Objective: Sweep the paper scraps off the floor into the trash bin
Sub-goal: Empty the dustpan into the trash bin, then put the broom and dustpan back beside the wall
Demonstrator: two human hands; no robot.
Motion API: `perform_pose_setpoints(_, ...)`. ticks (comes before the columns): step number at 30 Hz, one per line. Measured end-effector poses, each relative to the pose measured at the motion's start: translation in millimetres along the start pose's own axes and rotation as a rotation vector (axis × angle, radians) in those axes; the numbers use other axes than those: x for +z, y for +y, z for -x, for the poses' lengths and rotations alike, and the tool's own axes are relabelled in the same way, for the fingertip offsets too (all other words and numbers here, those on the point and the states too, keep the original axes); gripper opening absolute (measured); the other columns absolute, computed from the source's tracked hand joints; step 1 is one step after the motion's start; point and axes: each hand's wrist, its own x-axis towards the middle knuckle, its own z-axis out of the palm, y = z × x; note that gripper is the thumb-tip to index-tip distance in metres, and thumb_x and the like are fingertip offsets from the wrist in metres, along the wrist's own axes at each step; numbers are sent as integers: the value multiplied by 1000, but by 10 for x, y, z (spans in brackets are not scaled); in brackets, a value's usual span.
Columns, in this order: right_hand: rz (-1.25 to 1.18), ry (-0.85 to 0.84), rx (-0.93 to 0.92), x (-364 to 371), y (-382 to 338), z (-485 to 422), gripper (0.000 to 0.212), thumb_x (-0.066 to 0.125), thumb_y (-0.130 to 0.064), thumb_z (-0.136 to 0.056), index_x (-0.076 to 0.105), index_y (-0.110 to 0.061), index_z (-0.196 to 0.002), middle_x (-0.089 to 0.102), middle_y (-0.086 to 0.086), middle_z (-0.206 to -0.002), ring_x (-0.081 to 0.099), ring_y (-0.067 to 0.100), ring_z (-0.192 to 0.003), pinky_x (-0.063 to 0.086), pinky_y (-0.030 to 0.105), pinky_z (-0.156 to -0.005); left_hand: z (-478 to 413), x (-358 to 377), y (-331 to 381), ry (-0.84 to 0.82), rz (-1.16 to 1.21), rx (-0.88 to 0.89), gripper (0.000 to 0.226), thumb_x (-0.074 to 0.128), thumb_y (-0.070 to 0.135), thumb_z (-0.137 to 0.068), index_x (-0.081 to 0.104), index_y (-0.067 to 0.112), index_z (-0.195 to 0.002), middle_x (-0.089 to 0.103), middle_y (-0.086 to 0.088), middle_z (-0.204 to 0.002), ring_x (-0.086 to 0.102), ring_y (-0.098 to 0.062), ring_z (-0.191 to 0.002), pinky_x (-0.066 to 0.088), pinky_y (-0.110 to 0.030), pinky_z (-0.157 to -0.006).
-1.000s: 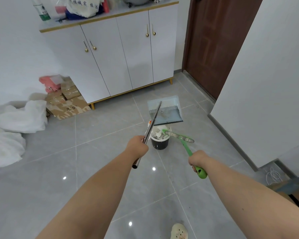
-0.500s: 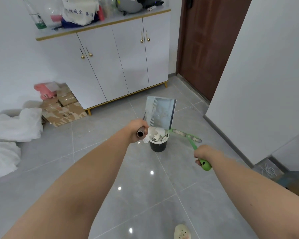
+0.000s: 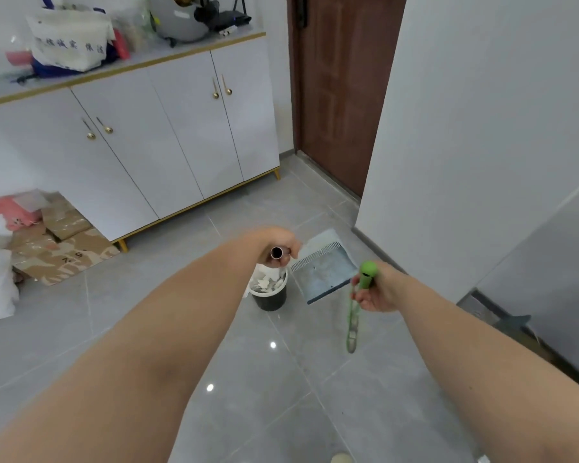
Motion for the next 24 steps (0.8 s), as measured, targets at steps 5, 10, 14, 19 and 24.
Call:
perform_pose_setpoints(5, -101, -12, -91, -277, -118, -162, 32, 31, -36, -95, 42, -9, -84, 60, 28, -76, 65, 26, -46, 48, 24, -50, -508, 471, 564, -57, -238, -15, 26, 49, 0, -89, 54, 14, -110, 45, -3, -54, 43, -10, -35, 32, -16, -45)
perform_pose_setpoints(10, -327, -99, -113, -808, -311, -270, 32, 19, -2, -89, 47, -2, -103, 59, 34, -100, 63, 41, -88, 51, 47, -77, -887, 760, 1097, -78, -436, -23, 4, 52, 5, -91, 52, 8, -89, 47, -2, -36, 44, -9, -27, 32, -12, -37)
perform_pose_setpoints(14, -154, 14, -113, -1112, -462, -458, 15, 37, -8, -100, 40, -5, -114, 59, 27, -95, 64, 33, -78, 57, 38, -60, -1178, 886, 1464, -95, -587, 1, 27, 52, 10, -94, 46, 10, -68, 48, 0, -35, 42, -5, -21, 31, -12, -34)
perform_pose_setpoints(19, -156, 159, -97, -1357, -751, -889, 30, 46, -29, -100, 38, -9, -122, 57, 32, -112, 64, 29, -70, 56, 30, -45, -1764, 946, 1875, -167, -707, 32, 29, 50, 9, -95, 43, 10, -67, 45, -3, -63, 41, -3, -21, 31, -15, -32)
perform_pose_setpoints(24, 240, 541, -114, -1668, -1231, -1542, 43, 45, -45, -96, 53, -5, -84, 62, 7, -53, 59, 18, -40, 52, 26, -47, -2634, 860, 2507, -301, -793, 25, 27, 52, 13, -95, 47, 9, -69, 47, -5, -64, 44, -9, -34, 30, -15, -38)
